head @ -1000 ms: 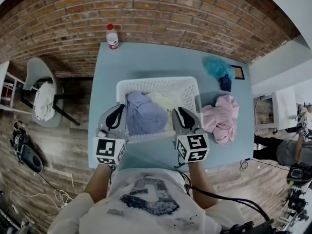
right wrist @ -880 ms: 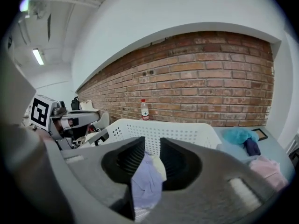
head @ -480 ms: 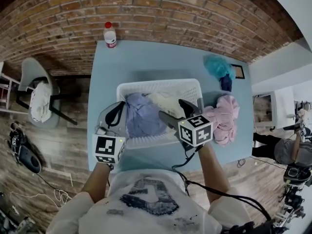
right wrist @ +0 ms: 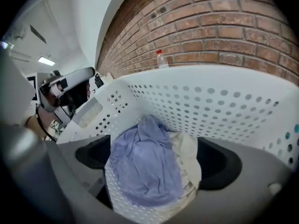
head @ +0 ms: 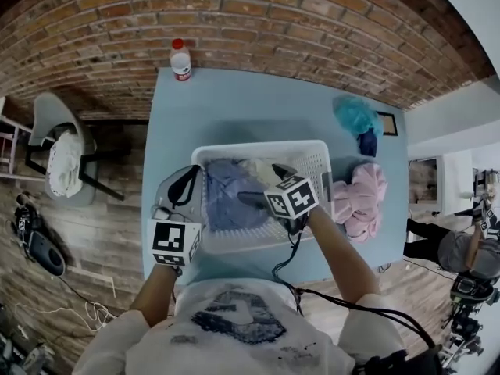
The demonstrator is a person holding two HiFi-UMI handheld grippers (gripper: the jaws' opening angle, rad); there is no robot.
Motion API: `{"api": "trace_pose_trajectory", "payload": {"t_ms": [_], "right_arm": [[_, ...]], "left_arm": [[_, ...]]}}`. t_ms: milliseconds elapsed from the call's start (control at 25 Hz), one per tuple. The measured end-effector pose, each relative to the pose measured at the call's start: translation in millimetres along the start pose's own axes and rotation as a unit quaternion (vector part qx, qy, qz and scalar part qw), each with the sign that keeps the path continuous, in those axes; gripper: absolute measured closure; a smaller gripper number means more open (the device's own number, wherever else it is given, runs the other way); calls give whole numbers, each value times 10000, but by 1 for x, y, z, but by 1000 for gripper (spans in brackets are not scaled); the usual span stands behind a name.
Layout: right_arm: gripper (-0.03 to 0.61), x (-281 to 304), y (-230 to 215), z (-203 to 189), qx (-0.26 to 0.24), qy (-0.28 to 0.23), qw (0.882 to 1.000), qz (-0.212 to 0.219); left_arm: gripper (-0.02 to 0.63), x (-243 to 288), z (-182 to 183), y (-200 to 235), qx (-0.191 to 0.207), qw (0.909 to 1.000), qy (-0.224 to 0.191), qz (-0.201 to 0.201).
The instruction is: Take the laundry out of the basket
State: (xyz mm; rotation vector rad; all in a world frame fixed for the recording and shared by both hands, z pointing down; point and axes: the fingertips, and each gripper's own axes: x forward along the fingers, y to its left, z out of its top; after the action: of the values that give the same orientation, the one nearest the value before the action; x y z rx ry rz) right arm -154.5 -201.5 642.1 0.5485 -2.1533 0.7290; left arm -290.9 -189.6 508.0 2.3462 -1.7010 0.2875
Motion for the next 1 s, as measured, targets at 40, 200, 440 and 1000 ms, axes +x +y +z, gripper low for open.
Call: {"api": "trace_pose_trajectory", "payload": {"t_ms": [40, 200, 440, 1000], "right_arm": [[4, 8, -3, -3, -58, 141, 9999, 39], [3, 33, -18, -16, -294, 628, 9975, 125], [3, 55, -26, -28, -301, 1038, 9934, 388], [3, 89, 15, -56, -464, 1498, 9831, 948]], "left_arm": [[621, 2, 0, 1, -4, 10000, 13, -13], [621, 8, -4, 5, -31, 9999, 105, -92], [621, 14, -17, 18, -111, 9995, 289, -41], [621, 17, -33, 30, -330, 9984, 442, 83]]}}
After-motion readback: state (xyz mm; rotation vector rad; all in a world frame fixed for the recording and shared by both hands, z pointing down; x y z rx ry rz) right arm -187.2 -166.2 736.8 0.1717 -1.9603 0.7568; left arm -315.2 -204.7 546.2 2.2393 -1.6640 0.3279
